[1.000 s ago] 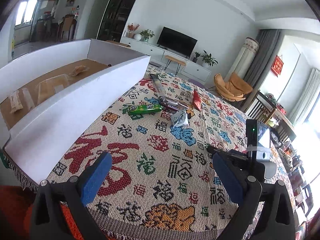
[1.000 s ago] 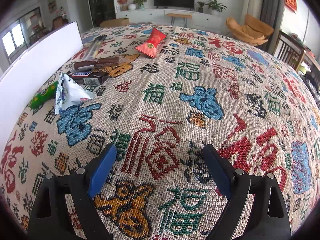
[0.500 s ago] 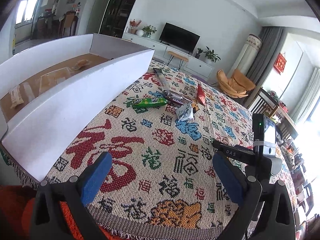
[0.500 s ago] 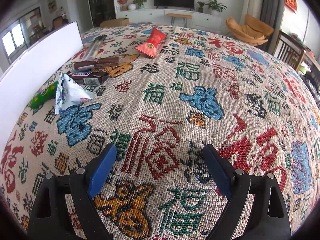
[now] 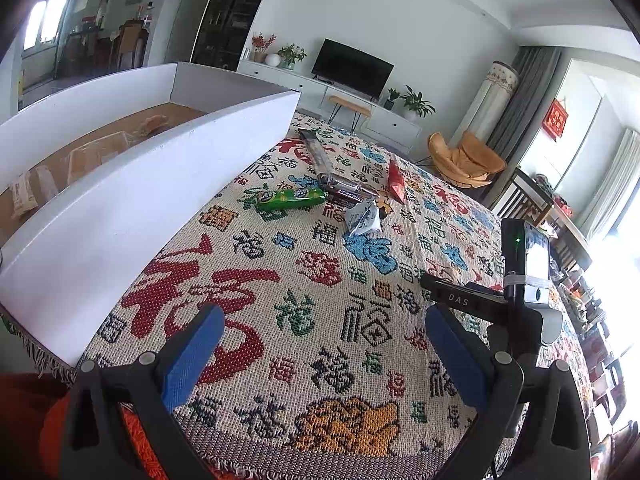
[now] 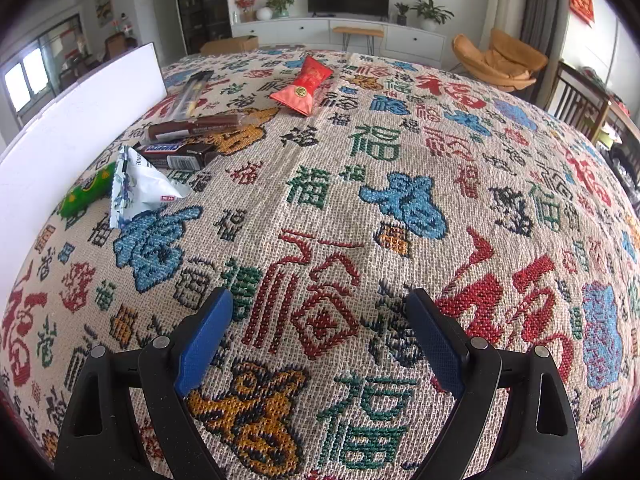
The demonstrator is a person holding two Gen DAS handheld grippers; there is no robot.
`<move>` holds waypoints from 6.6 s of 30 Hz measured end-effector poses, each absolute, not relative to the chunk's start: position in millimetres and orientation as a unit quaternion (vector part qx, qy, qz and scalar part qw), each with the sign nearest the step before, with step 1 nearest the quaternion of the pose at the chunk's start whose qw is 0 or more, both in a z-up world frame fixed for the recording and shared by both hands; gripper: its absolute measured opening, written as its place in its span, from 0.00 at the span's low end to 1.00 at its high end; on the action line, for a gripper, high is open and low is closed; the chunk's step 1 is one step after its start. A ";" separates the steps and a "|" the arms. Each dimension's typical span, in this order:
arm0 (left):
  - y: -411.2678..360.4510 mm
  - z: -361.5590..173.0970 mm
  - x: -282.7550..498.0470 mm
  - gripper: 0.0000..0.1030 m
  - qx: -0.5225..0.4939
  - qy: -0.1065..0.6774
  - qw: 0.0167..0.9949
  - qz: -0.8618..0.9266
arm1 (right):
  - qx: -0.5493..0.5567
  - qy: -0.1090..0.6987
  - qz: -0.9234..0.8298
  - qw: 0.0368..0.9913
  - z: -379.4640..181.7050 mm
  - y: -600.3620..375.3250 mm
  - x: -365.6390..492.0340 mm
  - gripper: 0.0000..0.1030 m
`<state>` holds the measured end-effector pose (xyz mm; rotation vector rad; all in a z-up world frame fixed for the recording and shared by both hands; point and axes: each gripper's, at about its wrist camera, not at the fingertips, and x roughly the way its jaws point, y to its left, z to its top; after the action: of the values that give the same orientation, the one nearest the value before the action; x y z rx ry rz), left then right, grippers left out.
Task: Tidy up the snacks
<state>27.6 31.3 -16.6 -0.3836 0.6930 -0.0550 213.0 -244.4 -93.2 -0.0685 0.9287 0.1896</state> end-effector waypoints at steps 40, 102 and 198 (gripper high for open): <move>34.7 -17.9 27.4 0.97 -0.197 0.337 0.920 -0.028 | -0.033 0.447 0.092 0.889 -93.2 -244.9 213.0 0.88; -8.8 -79.6 120.9 1.00 -0.015 0.482 0.876 0.019 | -0.032 0.448 0.094 0.888 -92.6 -245.0 212.6 0.89; -9.0 -80.2 122.4 1.00 -0.014 0.477 0.879 0.019 | -0.043 0.438 0.145 0.886 -87.2 -271.8 218.2 0.67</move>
<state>122.4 -9.0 -80.2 -0.0301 0.9949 0.0398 218.2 -271.8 -87.2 -0.0889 0.9105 0.3015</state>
